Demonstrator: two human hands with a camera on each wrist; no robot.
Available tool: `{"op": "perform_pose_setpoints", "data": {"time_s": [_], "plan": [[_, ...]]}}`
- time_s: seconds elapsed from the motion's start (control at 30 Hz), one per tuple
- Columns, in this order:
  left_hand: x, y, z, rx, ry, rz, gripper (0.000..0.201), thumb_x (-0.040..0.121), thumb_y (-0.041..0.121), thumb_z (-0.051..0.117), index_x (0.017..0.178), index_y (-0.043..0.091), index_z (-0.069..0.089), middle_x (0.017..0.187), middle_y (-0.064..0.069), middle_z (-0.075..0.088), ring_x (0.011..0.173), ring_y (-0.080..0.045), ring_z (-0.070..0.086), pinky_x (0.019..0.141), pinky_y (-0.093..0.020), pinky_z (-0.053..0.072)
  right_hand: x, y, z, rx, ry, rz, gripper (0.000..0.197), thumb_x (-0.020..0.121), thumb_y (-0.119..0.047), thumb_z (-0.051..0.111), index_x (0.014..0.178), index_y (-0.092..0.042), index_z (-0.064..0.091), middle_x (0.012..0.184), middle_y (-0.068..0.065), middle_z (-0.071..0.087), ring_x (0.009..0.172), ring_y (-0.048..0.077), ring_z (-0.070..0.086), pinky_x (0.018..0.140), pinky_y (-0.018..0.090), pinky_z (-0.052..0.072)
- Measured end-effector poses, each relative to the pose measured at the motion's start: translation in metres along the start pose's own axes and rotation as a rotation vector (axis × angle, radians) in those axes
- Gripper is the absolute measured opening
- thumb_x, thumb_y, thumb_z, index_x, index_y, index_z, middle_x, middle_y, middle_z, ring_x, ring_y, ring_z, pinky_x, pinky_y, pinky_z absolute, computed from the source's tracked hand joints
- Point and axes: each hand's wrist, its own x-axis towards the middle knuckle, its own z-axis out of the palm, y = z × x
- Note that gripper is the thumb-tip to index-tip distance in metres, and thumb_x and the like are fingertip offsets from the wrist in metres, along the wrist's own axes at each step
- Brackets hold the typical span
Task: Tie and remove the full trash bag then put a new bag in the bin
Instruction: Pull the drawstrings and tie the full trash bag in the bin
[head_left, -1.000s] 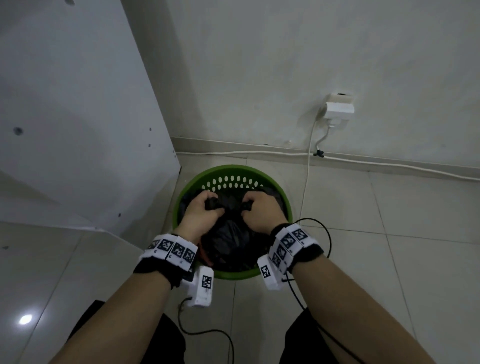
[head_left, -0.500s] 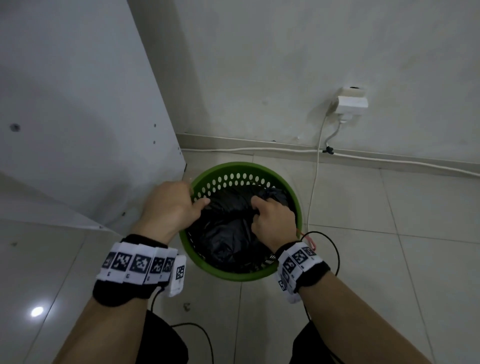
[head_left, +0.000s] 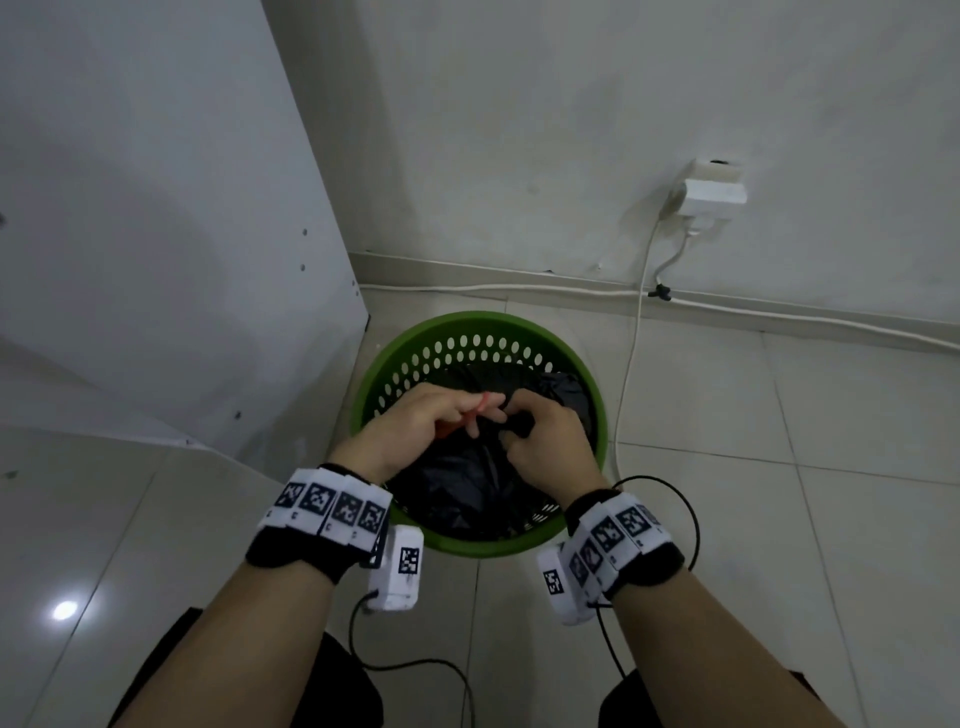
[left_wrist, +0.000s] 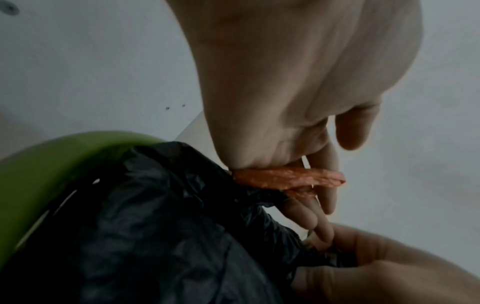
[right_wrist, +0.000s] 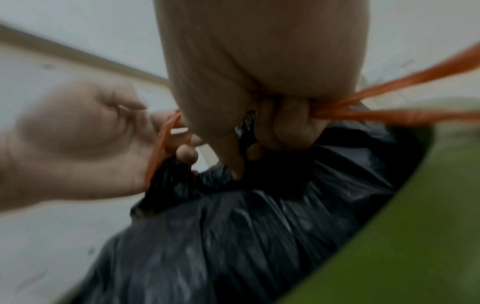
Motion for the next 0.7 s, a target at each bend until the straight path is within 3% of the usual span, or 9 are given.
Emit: {"op": "perform_pose_setpoints", "data": {"time_s": [0.17,0.27,0.37,0.43,0.47,0.5,0.53,0.6,0.7], "plan": [[0.009,-0.003,-0.002,0.018,-0.036,-0.008,0.048,0.098,-0.011,0.037,0.122,0.017,0.068,0.100,0.006,0.079,0.111,-0.028,0.067,0.107,-0.022,0.044,-0.002,0.008,-0.009,0.164,-0.068,0.075,0.017,0.083,-0.024,0.076,0.096,-0.025,0.065,0.092,-0.009,0.067,0.086,0.009,0.060,0.070,0.019,0.042],[0.006,-0.005,-0.007,0.088,-0.039,0.082,0.042,0.099,-0.001,0.053,0.090,0.029,0.080,0.100,0.019,0.077,0.108,-0.018,0.071,0.094,-0.023,0.051,-0.003,0.011,-0.009,0.203,-0.079,0.128,0.015,0.084,-0.025,0.076,0.092,-0.028,0.064,0.090,-0.014,0.065,0.085,0.007,0.060,0.066,0.015,0.041],[0.005,-0.004,-0.007,0.103,-0.015,0.135,0.032,0.098,0.009,0.059,0.073,0.016,0.079,0.105,0.014,0.077,0.129,0.001,0.055,0.102,-0.028,0.049,-0.002,0.012,-0.008,0.241,-0.075,0.148,0.013,0.084,-0.024,0.076,0.091,-0.025,0.064,0.091,-0.017,0.064,0.089,0.006,0.060,0.070,0.013,0.042],[0.005,-0.002,-0.002,0.079,-0.025,0.153,0.033,0.104,0.017,0.049,0.089,0.016,0.078,0.114,-0.003,0.076,0.128,-0.002,0.055,0.108,-0.029,0.042,-0.002,0.010,-0.008,0.259,-0.085,0.160,0.014,0.084,-0.026,0.075,0.094,-0.025,0.065,0.095,-0.014,0.066,0.092,0.006,0.061,0.075,0.019,0.045],[0.005,0.000,0.000,0.022,-0.039,0.143,0.037,0.106,0.024,0.040,0.109,0.011,0.075,0.116,-0.012,0.074,0.126,-0.015,0.031,0.111,-0.029,0.035,-0.002,0.009,-0.008,0.276,-0.100,0.172,0.013,0.085,-0.028,0.074,0.095,-0.026,0.066,0.096,-0.013,0.068,0.092,0.007,0.062,0.077,0.022,0.047],[0.004,0.000,0.002,-0.081,-0.052,0.123,0.045,0.105,0.030,0.033,0.126,0.008,0.067,0.110,-0.017,0.073,0.093,0.007,0.055,0.114,-0.030,0.030,-0.002,0.006,-0.010,0.302,-0.125,0.190,0.011,0.087,-0.029,0.071,0.097,-0.027,0.066,0.095,-0.011,0.068,0.089,0.007,0.063,0.077,0.024,0.049],[0.005,-0.001,0.003,-0.208,-0.080,0.102,0.053,0.101,0.032,0.028,0.133,0.004,0.060,0.100,-0.016,0.072,0.116,-0.020,0.065,0.116,-0.033,0.026,-0.001,0.002,-0.013,0.350,-0.156,0.219,0.010,0.090,-0.028,0.067,0.100,-0.028,0.067,0.091,-0.009,0.068,0.083,0.007,0.064,0.074,0.026,0.051],[0.009,-0.004,0.001,-0.344,-0.129,0.082,0.066,0.098,0.035,0.016,0.134,-0.003,0.056,0.098,-0.006,0.075,0.123,-0.032,0.056,0.112,-0.035,0.027,0.000,-0.005,-0.019,0.484,-0.217,0.332,0.019,0.096,-0.021,0.055,0.110,-0.028,0.066,0.082,-0.003,0.067,0.060,0.005,0.059,0.055,0.024,0.047],[0.016,-0.006,0.003,-0.305,-0.038,-0.040,0.081,0.100,0.047,0.006,0.133,-0.007,0.057,0.094,-0.003,0.078,0.089,-0.021,0.054,0.101,-0.034,0.035,0.000,-0.011,-0.030,0.654,-0.249,0.450,0.043,0.093,-0.005,0.038,0.119,-0.029,0.062,0.082,0.010,0.066,0.044,0.009,0.048,0.040,0.021,0.030]]}}
